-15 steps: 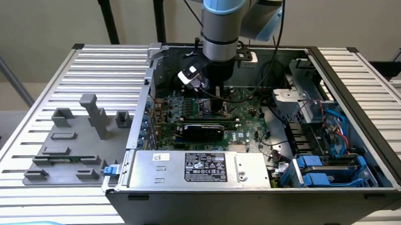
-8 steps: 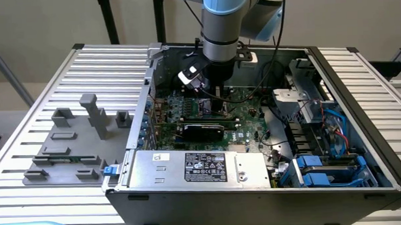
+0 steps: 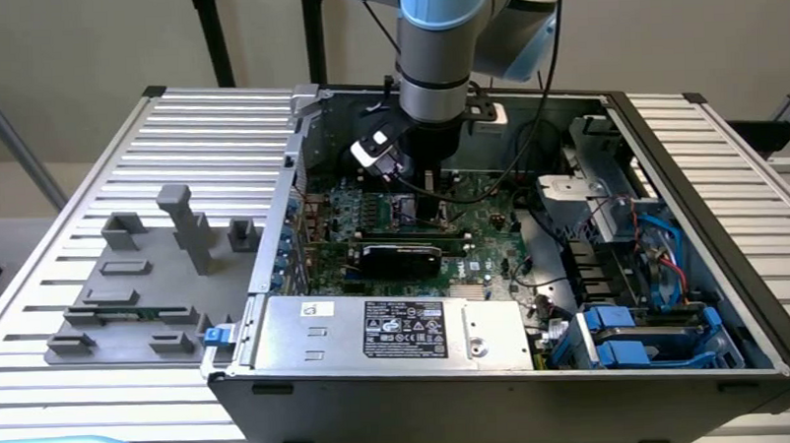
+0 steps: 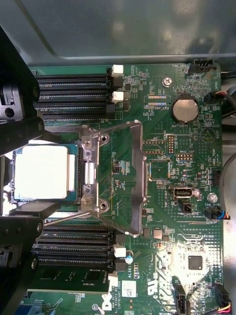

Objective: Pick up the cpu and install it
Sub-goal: 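Place the cpu into insertion slot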

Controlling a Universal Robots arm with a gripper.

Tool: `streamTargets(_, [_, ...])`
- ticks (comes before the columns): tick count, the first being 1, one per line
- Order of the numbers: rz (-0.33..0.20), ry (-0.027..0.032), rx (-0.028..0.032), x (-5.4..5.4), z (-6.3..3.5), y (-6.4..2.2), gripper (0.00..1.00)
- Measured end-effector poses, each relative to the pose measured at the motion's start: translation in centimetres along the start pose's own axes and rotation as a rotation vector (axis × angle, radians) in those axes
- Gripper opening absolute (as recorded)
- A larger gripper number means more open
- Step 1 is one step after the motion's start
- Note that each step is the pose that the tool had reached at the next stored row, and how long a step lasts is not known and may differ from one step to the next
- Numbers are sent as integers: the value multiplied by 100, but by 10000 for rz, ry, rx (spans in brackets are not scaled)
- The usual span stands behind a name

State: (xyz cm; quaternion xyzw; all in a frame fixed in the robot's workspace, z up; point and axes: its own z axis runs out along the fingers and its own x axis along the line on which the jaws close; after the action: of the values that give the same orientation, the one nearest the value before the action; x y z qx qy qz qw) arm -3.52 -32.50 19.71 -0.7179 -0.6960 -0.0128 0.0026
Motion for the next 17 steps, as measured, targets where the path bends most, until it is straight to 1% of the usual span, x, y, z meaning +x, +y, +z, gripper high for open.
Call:
streamTargets(14, [4, 1, -2, 2, 4, 0, 55])
streamTargets(16, [3, 10, -8, 4, 7, 1, 55])
streamTargets(17, [3, 7, -5, 4, 6, 1, 56])
